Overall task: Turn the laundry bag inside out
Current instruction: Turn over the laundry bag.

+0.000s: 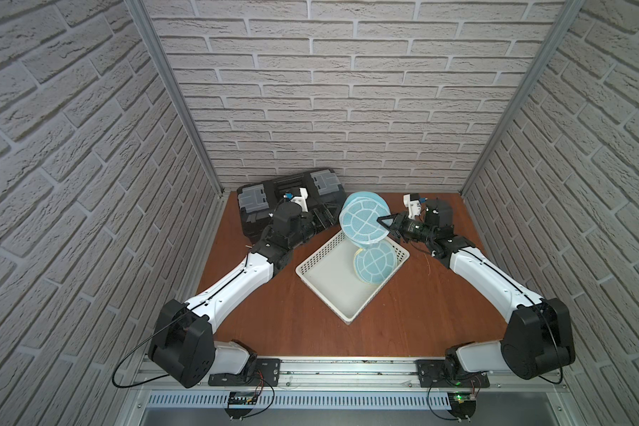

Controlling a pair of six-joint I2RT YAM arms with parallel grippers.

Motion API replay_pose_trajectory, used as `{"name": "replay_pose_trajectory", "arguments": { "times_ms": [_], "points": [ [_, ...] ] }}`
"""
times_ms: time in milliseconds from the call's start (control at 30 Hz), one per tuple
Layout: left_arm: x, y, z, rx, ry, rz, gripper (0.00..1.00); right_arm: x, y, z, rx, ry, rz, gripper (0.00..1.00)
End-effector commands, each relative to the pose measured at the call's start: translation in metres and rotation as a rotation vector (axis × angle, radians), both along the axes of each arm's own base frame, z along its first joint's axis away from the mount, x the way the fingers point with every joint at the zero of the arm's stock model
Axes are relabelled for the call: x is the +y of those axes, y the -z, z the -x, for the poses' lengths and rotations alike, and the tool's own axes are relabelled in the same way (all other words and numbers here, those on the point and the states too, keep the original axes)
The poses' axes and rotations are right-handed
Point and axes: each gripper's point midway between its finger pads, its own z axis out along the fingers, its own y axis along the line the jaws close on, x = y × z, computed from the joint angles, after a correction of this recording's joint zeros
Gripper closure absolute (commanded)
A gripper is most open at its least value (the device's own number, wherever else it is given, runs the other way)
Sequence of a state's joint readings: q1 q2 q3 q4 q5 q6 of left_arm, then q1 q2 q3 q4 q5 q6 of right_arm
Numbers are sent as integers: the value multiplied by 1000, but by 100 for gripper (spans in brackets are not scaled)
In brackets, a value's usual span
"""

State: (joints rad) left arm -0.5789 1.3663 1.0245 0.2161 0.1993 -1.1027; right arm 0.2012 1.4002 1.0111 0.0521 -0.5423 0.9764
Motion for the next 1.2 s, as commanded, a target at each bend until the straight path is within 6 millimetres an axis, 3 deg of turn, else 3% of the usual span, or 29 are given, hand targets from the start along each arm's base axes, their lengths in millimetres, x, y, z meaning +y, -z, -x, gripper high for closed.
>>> {"name": "replay_pose_trajectory", "arguments": {
  "times_ms": [0,167,367,533,700,767,867,933,1033,1100,1167],
  "points": [
    [-18,-3,0,70,0,154,12,-8,-32,-16,-110,119,-77,97],
    [-32,7,-2,137,11,110,9,-9,-44,-12,-127,155,-125,97],
    [-28,18,-4,171,-23,58,9,-14,-65,-8,-160,178,-136,97],
    [-51,-7,-17,111,105,168,26,-5,-79,-6,-171,147,-185,97],
    [-61,-18,-26,85,140,197,60,1,-84,-1,-177,125,-177,96],
    [-59,-19,-28,79,133,197,76,-1,-80,1,-170,132,-145,88],
    [-50,-21,-31,64,120,184,100,-6,-73,6,-154,129,-62,63],
    [-42,-23,-35,50,107,177,100,-15,-68,10,-136,134,22,48],
    [-27,-31,-41,2,117,122,100,-41,-69,18,-132,146,196,36],
    [-19,-34,-44,-26,155,56,100,-61,-80,26,-178,150,343,34],
    [-15,-37,-42,-37,206,-1,100,-67,-98,33,-273,109,479,32]
  ]
}}
